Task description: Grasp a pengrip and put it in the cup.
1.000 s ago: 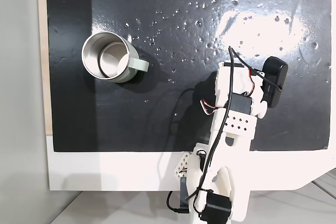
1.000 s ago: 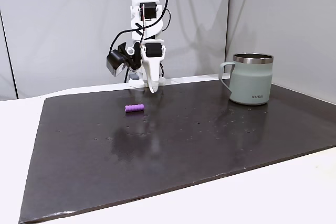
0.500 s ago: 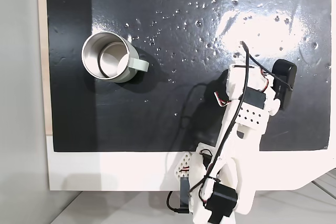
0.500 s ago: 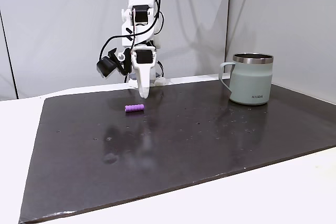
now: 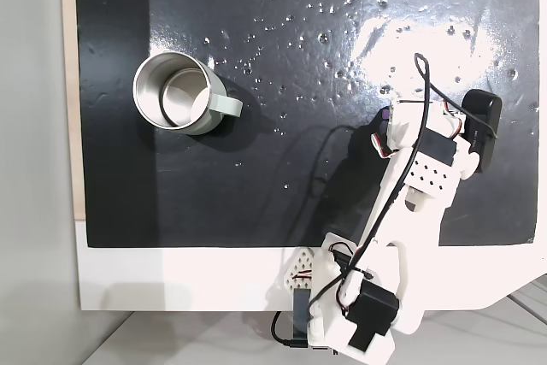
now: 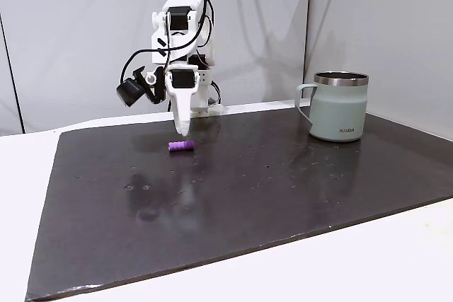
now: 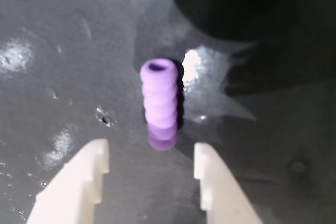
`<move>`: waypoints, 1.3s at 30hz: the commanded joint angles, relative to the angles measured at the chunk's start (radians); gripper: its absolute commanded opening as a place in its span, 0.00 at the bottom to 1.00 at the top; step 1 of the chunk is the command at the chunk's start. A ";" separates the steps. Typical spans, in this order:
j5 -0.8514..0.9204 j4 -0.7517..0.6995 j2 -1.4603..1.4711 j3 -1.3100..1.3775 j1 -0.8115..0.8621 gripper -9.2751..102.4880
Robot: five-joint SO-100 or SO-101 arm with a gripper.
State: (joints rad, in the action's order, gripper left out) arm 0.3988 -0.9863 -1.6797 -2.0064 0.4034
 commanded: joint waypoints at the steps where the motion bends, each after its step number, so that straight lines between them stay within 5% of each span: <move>1: 0.020 -0.009 0.018 0.080 0.017 0.28; 14: 0.054 -0.005 0.160 0.110 0.032 0.26; 19: 0.048 -0.003 0.190 0.110 0.034 0.09; 29: 0.020 0.000 0.163 0.097 0.020 0.08; 39: -0.144 -0.213 -0.104 0.212 -0.258 0.08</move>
State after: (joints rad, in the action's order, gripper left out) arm 0.3068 -1.1367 -1.6690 -1.8699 0.2500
